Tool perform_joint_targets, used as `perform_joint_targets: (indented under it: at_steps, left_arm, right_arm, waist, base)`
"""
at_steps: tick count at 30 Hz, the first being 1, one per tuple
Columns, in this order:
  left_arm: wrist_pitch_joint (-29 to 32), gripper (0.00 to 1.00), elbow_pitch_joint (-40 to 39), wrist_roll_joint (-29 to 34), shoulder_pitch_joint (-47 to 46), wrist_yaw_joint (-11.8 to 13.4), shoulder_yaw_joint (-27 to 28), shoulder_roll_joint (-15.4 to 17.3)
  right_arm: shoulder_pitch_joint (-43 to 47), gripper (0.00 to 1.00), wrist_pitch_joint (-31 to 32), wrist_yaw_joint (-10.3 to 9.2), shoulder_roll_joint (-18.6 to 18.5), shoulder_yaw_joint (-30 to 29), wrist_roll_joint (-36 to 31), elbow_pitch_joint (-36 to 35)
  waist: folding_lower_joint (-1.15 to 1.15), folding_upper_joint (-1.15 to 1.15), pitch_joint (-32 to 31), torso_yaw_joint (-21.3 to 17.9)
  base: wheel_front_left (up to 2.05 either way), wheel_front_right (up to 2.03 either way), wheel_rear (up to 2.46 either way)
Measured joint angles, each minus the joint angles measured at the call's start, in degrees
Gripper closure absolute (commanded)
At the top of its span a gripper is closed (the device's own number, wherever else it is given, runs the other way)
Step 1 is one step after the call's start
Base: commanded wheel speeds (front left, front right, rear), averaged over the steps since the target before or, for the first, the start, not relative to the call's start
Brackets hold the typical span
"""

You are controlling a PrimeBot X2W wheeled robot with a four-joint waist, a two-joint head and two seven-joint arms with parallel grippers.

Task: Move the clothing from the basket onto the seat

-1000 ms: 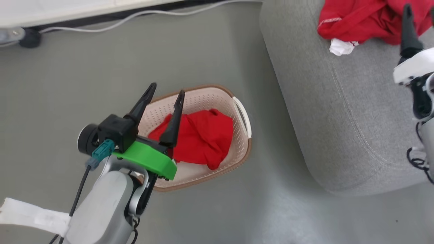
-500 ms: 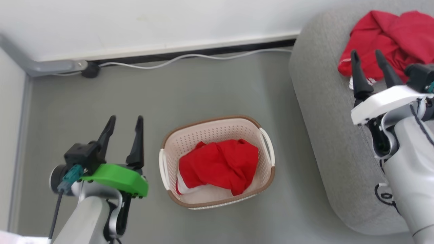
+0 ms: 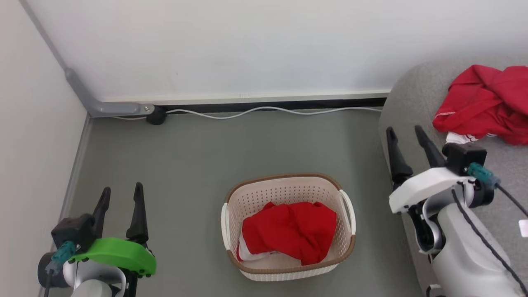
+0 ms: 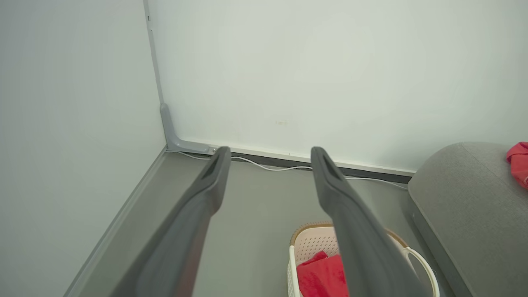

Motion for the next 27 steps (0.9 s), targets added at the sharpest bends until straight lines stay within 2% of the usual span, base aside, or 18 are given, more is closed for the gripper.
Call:
perform_joint_targets:
  at_steps: [5, 10, 17, 27]
  left_arm:
    - [0.0, 0.00, -1.6, 0.3, 2.5, 0.5, 2.4, 0.1]
    - [0.0, 0.00, -3.3, 0.4, 5.3, 0.5, 4.5, 0.2]
    - [0.0, 0.00, -5.2, 1.4, 8.8, 0.6, 6.7, 0.3]
    - [0.0, 0.00, -6.7, 2.2, 11.4, 0.6, 7.1, 0.1]
  right_arm:
    - [4.0, 0.00, 0.0, -1.09, 1.9, 0.9, -0.1, -3.3]
    - [7.5, 0.00, 0.0, -2.54, 2.3, 1.2, -0.5, -6.4]
    - [11.9, 0.00, 0.0, -3.10, 2.6, 2.2, -0.5, -9.4]
    - [15.5, 0.00, 0.0, -3.67, 2.6, 2.3, -0.5, -13.2]
  waist:
    - [0.00, 0.00, -1.9, 1.3]
    - [0.00, 0.00, -3.0, 1.7]
    - [0.00, 0.00, -3.5, 0.4]
    - [0.00, 0.00, -3.7, -1.4]
  base:
    - [0.00, 0.00, 0.00]
    - [0.00, 0.00, 0.00]
    - [0.00, 0.00, 0.00]
    - [0.00, 0.00, 0.00]
